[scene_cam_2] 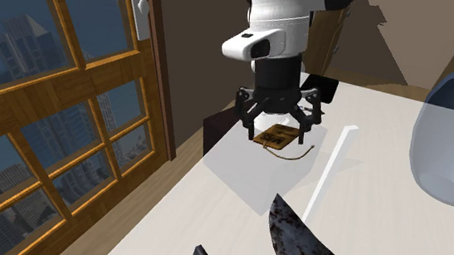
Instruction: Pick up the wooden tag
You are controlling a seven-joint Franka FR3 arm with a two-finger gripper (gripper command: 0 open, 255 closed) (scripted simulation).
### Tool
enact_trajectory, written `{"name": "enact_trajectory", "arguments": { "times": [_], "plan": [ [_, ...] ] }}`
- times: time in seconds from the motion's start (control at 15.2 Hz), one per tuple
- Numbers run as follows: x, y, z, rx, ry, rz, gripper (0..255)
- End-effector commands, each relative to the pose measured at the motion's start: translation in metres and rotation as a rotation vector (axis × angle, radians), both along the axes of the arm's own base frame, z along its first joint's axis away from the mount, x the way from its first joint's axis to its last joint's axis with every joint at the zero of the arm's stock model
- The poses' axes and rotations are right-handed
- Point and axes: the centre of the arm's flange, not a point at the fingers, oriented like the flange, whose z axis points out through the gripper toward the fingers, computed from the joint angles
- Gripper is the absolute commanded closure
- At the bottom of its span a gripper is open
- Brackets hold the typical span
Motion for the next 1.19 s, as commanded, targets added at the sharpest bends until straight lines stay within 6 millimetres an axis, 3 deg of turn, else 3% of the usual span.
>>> {"name": "enact_trajectory", "arguments": {
  "times": [0.0,0.13,0.26,0.33,0.92,1.12],
  "plan": [
    [0.0,0.0,-0.01,0.001,-0.001,0.0,0],
    [0.0,0.0,-0.024,0.001,-0.001,0.0,0],
    [0.0,0.0,-0.024,0.001,-0.001,0.0,0],
    [0.0,0.0,-0.023,0.001,-0.001,0.0,255],
    [0.0,0.0,-0.024,0.001,-0.001,0.0,255],
    [0.0,0.0,-0.008,0.001,-0.001,0.0,255]
  ]
}}
